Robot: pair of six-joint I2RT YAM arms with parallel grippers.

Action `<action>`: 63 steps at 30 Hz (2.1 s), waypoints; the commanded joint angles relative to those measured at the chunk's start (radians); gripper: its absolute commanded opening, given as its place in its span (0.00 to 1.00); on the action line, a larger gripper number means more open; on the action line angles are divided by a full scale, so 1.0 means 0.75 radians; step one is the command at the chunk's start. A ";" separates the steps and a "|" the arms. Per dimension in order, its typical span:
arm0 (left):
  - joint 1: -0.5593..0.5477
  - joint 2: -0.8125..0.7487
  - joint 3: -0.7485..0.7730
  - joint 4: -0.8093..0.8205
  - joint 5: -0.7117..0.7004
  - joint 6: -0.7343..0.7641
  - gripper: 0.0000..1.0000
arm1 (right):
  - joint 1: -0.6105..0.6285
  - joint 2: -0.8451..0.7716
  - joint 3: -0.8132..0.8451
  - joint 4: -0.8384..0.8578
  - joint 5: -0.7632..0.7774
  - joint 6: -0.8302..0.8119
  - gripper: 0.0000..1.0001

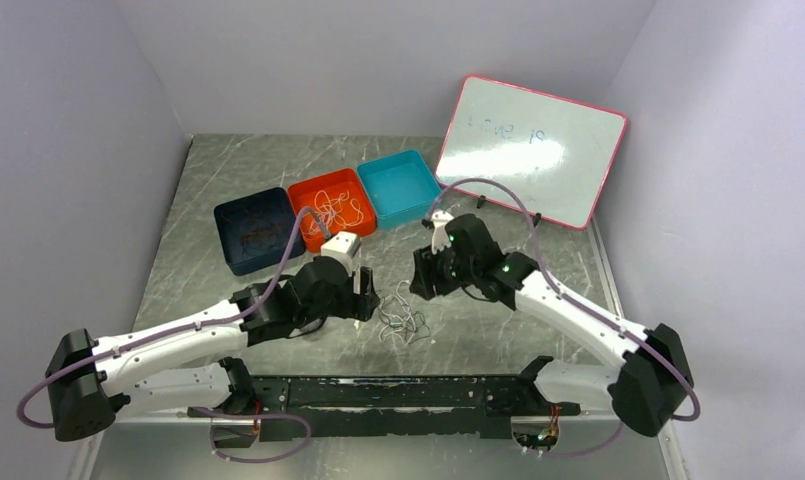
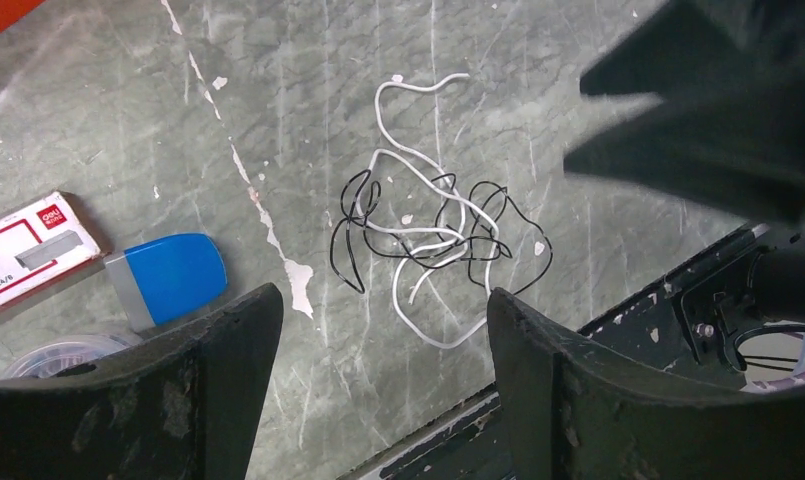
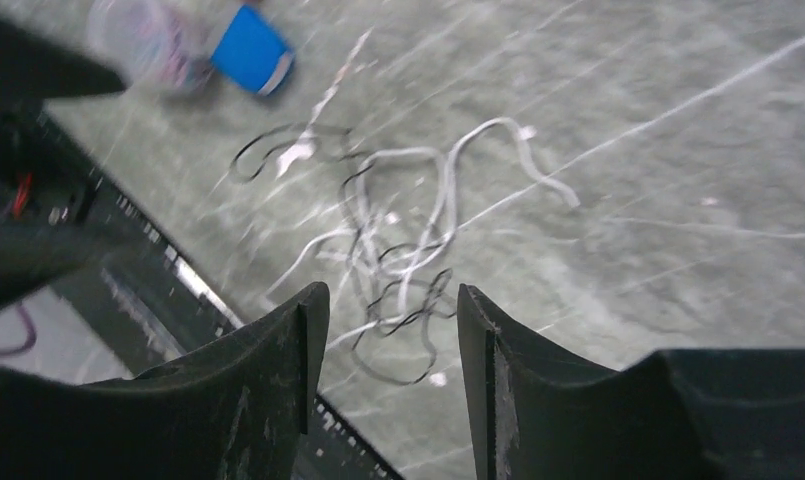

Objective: Untangle the cables

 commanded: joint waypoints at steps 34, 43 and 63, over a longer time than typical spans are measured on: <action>0.003 -0.428 -0.068 -0.199 -0.244 -0.225 0.77 | 0.434 0.041 -0.310 0.421 -0.260 -0.884 0.46; 0.003 -0.459 -0.049 -0.255 -0.280 -0.232 0.77 | 0.433 0.143 -0.255 0.411 -0.272 -0.894 0.36; 0.004 -0.553 -0.090 -0.048 -0.203 -0.052 0.80 | 0.434 -0.124 -0.156 0.482 -0.063 -0.607 0.00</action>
